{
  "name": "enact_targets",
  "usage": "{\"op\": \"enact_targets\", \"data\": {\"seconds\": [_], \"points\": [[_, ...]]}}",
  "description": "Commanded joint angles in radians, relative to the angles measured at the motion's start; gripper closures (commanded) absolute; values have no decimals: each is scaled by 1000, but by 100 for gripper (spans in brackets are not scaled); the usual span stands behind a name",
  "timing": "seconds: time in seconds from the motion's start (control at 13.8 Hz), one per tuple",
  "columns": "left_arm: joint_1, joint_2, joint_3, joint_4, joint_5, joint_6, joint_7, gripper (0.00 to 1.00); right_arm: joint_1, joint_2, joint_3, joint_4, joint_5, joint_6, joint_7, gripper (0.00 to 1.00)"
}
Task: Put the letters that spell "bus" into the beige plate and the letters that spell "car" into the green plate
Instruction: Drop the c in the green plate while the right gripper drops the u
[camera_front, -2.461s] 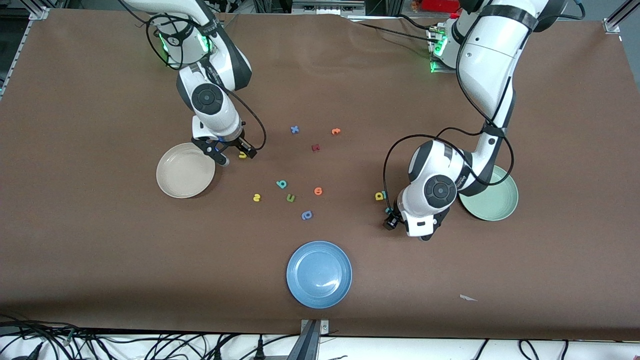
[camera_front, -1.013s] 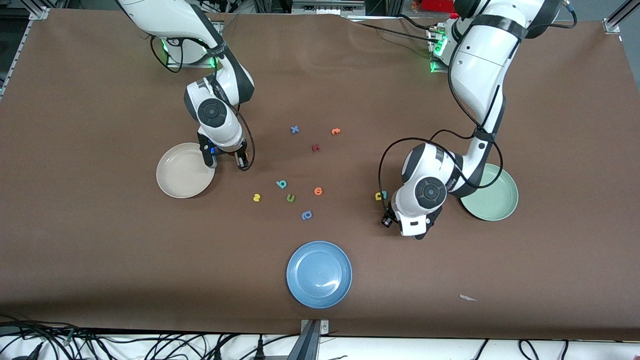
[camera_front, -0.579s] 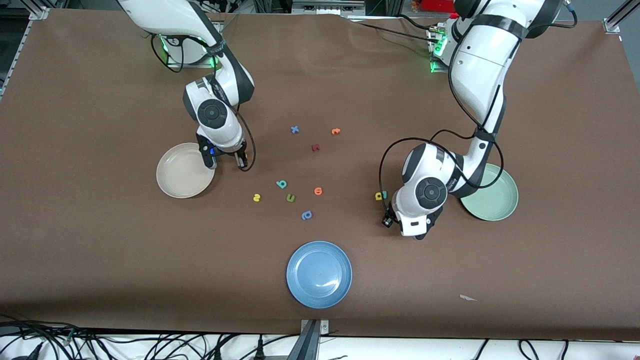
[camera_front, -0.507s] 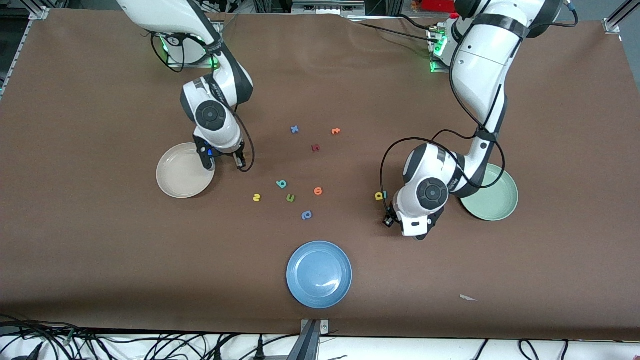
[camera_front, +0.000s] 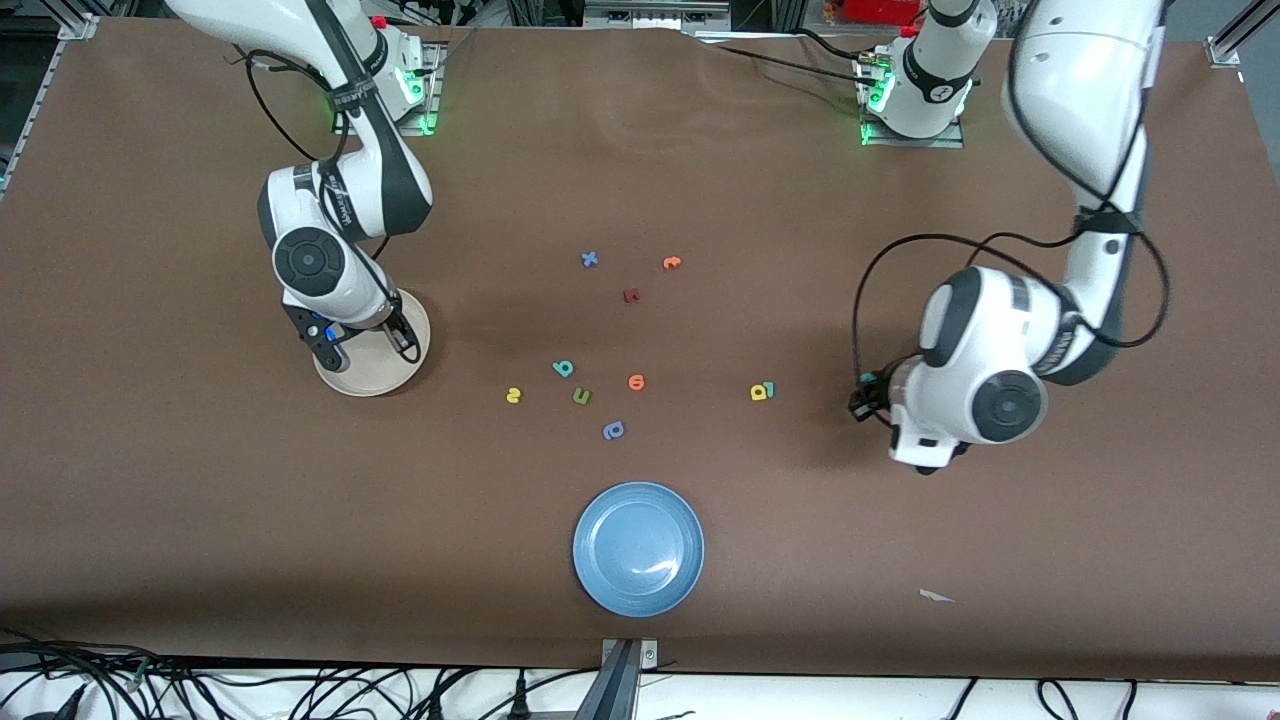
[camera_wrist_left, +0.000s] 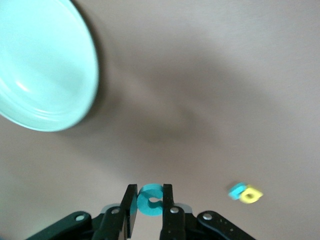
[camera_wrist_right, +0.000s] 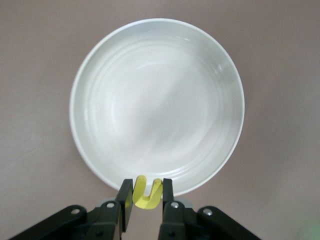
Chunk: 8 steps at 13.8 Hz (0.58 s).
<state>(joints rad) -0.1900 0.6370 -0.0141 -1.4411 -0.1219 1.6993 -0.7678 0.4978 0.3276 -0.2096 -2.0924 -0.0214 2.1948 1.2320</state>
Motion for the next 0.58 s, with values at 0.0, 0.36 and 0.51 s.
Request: {"op": "enact_targets", "data": {"seconds": [0.0, 0.36, 0.51], "points": [[72, -22, 0, -50, -15, -52, 167, 100, -1, 13, -1, -69, -11, 89, -16, 74], [190, -42, 0, -168, 105, -21, 414, 100, -1, -18, 1, -66, -5, 82, -8, 0], [234, -63, 0, -260, 110, 84, 499, 100, -1, -38, 9, -49, -3, 48, -17, 0]]}}
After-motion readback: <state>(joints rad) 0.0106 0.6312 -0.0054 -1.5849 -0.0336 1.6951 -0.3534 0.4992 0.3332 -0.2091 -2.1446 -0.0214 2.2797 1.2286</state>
